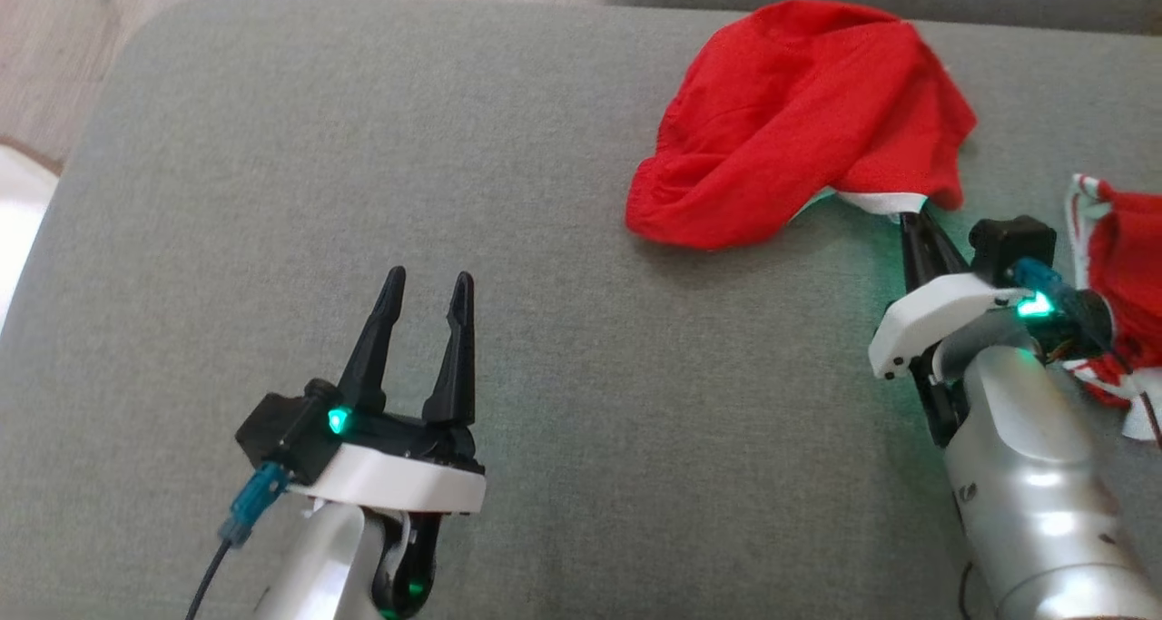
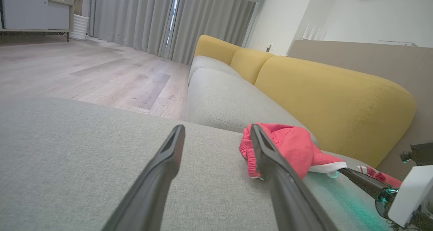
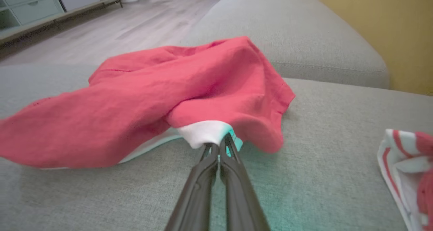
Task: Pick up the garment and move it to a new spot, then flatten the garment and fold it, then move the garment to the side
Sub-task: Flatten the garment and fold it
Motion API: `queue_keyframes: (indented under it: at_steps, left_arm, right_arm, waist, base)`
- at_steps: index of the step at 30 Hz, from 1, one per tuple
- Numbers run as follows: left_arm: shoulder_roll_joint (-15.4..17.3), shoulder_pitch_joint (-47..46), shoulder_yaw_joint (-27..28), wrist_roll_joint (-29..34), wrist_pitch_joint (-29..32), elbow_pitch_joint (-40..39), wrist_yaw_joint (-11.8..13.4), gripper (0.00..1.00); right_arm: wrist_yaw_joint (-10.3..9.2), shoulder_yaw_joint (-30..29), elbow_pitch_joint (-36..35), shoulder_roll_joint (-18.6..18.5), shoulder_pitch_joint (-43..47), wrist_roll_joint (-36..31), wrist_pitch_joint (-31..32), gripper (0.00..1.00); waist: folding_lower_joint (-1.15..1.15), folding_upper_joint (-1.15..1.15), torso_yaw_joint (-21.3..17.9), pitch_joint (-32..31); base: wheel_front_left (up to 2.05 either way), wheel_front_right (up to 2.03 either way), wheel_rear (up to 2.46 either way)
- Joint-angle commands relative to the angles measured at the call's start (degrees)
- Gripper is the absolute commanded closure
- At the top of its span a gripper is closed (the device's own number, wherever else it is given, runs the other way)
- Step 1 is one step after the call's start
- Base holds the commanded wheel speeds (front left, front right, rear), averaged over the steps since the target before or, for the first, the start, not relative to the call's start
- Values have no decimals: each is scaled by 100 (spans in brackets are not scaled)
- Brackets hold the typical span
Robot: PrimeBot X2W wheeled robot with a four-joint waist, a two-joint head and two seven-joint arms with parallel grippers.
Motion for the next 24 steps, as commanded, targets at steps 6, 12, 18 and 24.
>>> queue_keyframes:
  at_steps: [6, 12, 18, 24]
  left_arm:
    - [44, 44, 289, 27, -31, -160, -33, 0]
    - [28, 218, 370, 60, -31, -196, -33, 0]
    - [11, 331, 380, 77, -31, -202, -33, 0]
    - [-1, 350, 344, 71, -31, -209, -33, 0]
  right_arm:
    - [39, 526, -642, 17, 511, 592, -173, 100]
    - [39, 559, -1470, 17, 1372, 764, 22, 100]
    - [39, 462, -2598, 17, 2320, 733, 616, 100]
    - [39, 313, -3459, 17, 2894, 686, 1180, 28]
  waist:
    - [0, 0, -339, -398]
    - [0, 0, -566, -635]
    - [0, 0, -685, -804]
    - [0, 0, -676, -844]
  base:
    - [0, 0, 0]
    - [0, 0, 0]
    - [0, 0, 0]
    - [0, 0, 0]
